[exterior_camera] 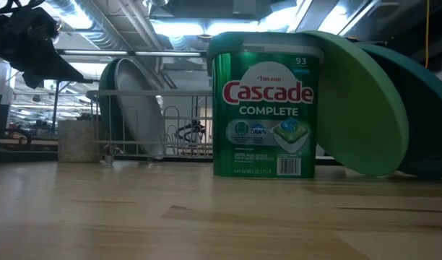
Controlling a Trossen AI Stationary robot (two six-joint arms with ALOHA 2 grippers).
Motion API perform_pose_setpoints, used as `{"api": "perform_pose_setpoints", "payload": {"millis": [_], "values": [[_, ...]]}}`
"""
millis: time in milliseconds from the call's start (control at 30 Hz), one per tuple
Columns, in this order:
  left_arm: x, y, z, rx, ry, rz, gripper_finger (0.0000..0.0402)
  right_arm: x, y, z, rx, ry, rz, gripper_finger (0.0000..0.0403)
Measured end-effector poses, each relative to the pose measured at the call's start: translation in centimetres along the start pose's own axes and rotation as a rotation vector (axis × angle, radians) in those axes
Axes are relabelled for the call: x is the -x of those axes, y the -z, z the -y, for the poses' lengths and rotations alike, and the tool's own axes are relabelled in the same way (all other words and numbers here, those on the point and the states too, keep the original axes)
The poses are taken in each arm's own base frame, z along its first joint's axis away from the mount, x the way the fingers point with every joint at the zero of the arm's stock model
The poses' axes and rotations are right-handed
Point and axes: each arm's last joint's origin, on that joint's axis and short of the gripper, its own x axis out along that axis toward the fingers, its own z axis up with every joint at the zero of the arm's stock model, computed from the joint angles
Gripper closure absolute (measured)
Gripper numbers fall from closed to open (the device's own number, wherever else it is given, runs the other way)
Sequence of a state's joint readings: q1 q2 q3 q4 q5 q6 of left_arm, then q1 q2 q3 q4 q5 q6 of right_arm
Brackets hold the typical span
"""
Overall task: Sort dishes
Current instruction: Put the blue plate into the dish rack
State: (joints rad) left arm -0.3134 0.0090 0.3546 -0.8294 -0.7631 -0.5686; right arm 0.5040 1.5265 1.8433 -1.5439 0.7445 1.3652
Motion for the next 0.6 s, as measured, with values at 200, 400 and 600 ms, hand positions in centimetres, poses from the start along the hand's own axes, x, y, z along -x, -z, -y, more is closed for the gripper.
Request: {"api": "perform_pose_setpoints", "payload": {"millis": [200, 400, 600], "values": [[0.0, -0.4, 0.3, 0.210, 0.025, 0.033, 0.0400, 1.1, 3.1, -0.3, 0.089, -0.048, -0.008, 0.0036], [0.1, -1.3, 0.5, 0.400, 0.018, 0.134, 0.0400, -1.4, 6.5, 0.5, 0.055, 0.083, -0.053, 0.0036], [0.1, -1.4, 0.5, 0.363, 0.016, 0.139, 0.0400, -4.6, 9.5, 0.1, 0.011, 0.087, -0.201, 0.0036]]}}
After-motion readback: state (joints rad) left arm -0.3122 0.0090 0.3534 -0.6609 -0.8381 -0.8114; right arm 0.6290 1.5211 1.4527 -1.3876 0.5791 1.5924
